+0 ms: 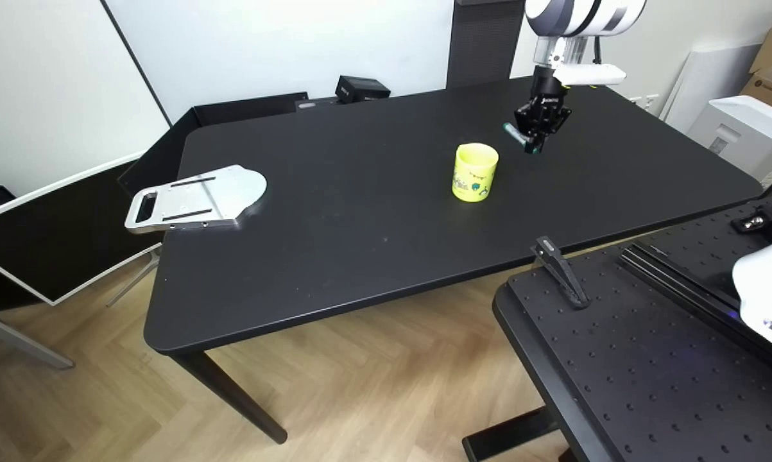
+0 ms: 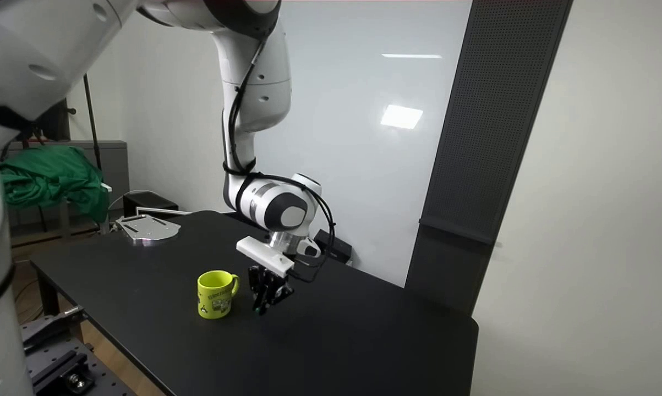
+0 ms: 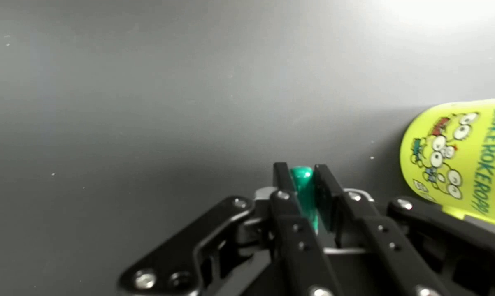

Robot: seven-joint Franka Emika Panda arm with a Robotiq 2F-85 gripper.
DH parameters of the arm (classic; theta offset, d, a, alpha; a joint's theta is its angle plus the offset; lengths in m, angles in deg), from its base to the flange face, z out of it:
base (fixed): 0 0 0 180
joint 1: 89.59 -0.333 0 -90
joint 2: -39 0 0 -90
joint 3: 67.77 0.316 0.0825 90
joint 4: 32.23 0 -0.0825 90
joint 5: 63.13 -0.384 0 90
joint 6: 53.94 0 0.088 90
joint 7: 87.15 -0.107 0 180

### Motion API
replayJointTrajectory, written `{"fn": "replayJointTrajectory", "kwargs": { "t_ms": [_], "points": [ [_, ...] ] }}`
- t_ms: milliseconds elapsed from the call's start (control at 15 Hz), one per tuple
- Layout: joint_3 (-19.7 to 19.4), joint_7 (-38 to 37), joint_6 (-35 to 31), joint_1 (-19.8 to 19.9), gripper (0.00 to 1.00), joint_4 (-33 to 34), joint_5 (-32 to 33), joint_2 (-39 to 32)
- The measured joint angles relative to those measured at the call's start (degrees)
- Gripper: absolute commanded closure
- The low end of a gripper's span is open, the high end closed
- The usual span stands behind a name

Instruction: Remove the marker from the mug, put it on the table, put it back in the mug, and then put it back on the table

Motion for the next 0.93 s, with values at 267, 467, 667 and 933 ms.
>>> {"fn": "replayJointTrajectory", "kwargs": {
  "t_ms": [267,467,667,933],
  "points": [
    [3.02,0.02,8.18,3.05,0.95,3.53,-10.38,0.80],
    [3.90,0.09,13.81,4.17,0.95,5.86,-17.38,0.79],
    [4.38,0.82,22.51,5.15,0.95,8.20,-23.21,0.79],
    [4.03,0.92,30.32,5.28,0.95,10.45,-28.87,0.75]
  ]
}}
